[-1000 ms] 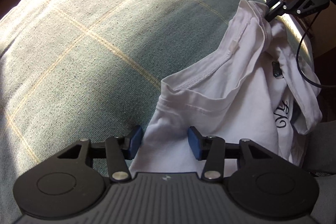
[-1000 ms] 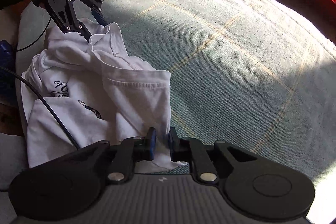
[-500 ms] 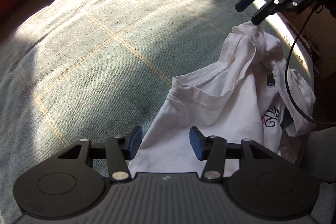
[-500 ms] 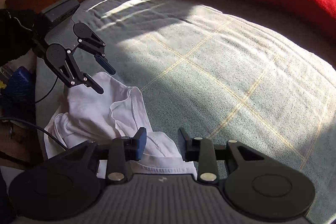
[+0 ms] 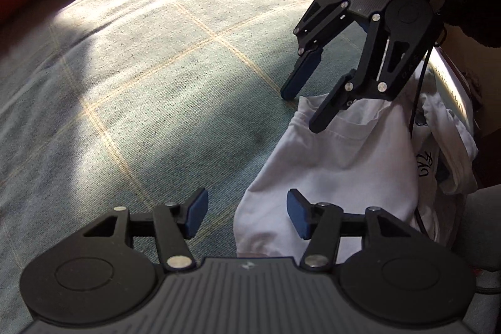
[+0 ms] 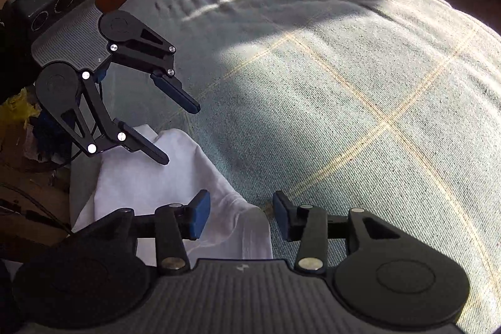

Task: Fold clothes

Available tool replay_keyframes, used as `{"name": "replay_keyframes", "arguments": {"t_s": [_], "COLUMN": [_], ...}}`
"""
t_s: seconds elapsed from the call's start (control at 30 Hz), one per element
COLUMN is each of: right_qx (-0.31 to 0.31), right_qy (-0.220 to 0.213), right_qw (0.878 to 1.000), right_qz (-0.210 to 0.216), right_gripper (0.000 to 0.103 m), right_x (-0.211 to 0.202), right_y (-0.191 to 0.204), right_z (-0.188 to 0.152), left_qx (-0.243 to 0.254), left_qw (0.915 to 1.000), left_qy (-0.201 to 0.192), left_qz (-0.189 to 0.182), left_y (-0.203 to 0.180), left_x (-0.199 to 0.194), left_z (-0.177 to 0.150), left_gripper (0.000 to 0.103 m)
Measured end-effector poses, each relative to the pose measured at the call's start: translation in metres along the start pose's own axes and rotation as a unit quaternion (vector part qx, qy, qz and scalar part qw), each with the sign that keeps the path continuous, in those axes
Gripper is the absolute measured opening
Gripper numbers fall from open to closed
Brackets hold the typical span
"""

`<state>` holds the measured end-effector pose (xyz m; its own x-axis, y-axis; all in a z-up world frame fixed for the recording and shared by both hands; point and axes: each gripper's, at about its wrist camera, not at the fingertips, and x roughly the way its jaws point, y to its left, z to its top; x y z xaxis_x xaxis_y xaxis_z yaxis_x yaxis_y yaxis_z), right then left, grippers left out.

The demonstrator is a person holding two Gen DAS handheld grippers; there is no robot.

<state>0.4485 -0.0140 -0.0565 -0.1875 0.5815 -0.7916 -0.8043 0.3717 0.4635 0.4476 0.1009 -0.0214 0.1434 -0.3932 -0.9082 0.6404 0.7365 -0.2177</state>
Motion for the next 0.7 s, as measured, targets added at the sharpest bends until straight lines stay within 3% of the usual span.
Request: {"name": "replay_keyframes", "arguments": {"t_s": [0.1, 0.17, 0.37, 0.6, 0.63, 0.7], "right_qx": [-0.002, -0.032, -0.079, -0.117, -0.121, -0.13], "right_qy": [0.012, 0.027, 0.002, -0.019, -0.021, -0.023], "right_qw": [1.0, 0.999, 0.997, 0.993, 0.992, 0.991], "right_qz": [0.006, -0.002, -0.013, -0.011, -0.01, -0.009], "right_gripper": [0.046, 0.012, 0.01, 0.008, 0.008, 0.008], "right_x": [0.005, 0.006, -0.011, -0.028, -0.03, -0.033], "right_y": [-0.002, 0.007, 0.033, 0.056, 0.059, 0.064], "right_z": [-0.002, -0.001, 0.001, -0.001, -0.002, -0.003], "left_qx": [0.004, 0.007, 0.041, 0.116, 0.127, 0.154], "left_qw": [0.9999, 0.9998, 0.9974, 0.9839, 0.9812, 0.9753], "left_qy": [-0.004, -0.006, -0.011, 0.021, 0.028, 0.046], "left_qz": [-0.009, -0.017, -0.059, -0.135, -0.143, -0.152], "left_y": [0.0, 0.0, -0.007, -0.022, -0.027, -0.038], "left_x": [0.003, 0.006, 0.012, 0.038, 0.042, 0.05], "left_z": [0.003, 0.008, 0.029, 0.047, 0.049, 0.05], "left_gripper": [0.056, 0.056, 0.056, 0.051, 0.048, 0.026]}}
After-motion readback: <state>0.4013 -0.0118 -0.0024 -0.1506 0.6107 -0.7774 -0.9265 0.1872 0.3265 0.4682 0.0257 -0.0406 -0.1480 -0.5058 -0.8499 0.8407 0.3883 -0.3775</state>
